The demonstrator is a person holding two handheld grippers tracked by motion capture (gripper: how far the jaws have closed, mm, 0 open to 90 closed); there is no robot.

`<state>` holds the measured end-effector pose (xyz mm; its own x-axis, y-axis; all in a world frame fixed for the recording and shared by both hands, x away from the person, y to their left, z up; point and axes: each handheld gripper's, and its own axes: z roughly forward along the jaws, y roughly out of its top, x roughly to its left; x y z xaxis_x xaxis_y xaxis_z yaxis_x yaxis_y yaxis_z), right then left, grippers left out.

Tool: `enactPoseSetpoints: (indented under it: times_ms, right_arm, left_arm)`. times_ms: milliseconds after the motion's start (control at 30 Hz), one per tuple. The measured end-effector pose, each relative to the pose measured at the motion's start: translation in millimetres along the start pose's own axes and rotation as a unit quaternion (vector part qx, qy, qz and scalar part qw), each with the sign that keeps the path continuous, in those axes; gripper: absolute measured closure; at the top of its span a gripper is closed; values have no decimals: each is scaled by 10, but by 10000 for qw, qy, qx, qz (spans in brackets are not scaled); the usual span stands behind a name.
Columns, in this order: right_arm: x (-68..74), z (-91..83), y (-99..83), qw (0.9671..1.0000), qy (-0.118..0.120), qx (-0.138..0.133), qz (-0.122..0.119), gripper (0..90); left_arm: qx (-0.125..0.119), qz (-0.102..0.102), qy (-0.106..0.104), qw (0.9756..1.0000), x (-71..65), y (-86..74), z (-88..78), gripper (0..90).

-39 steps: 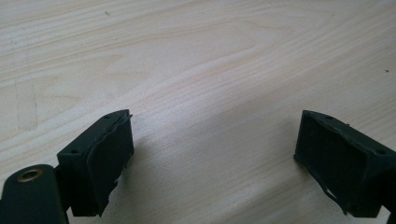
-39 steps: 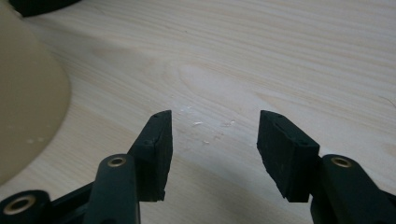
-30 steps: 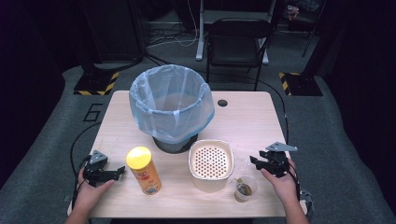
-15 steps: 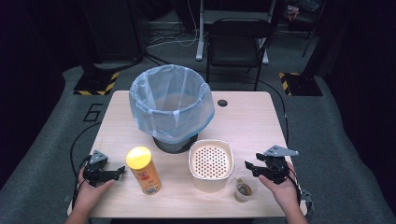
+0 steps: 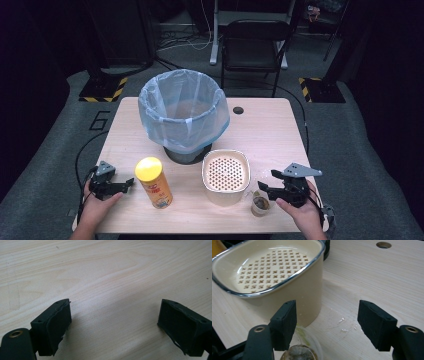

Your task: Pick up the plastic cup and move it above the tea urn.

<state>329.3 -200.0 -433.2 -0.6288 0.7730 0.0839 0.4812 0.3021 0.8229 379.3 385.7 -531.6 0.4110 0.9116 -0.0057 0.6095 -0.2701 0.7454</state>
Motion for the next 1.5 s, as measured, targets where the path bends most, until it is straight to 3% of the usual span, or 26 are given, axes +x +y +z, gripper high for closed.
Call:
enactPoseSetpoints:
  times_ms: [333, 533, 700, 800, 867, 1200, 1300, 1500]
  right_arm:
    - [203, -7, -36, 9997, 146, 94, -176, 213]
    - [313, 82, -172, 9989, 116, 347, -306, 172]
    - [335, 125, -229, 9985, 145, 438, -306, 171]
    - [346, 164, -295, 9978, 98, 490, -447, 171]
    - [355, 172, -310, 9980, 104, 487, -384, 171]
    - [348, 212, -426, 9959, -11, 671, -608, 182]
    - [343, 230, -439, 9949, -24, 714, -715, 217]
    - [335, 227, -447, 9959, -24, 642, -643, 283]
  left_arm:
    - [-1, -1, 0, 10000, 0, 0, 0, 112]
    - [-2, -2, 3, 10000, -1, 0, 0, 112]
    - [76, 10, -23, 10000, 2, 6, -12, 112]
    - [81, 3, -19, 10000, 1, 7, -12, 112]
    - [82, 3, -19, 10000, 1, 7, -12, 112]
    - [81, 1, -19, 10000, 1, 7, -12, 112]
    - [80, 3, -19, 10000, 1, 7, -12, 112]
    - [81, 6, -20, 10000, 1, 8, -11, 112]
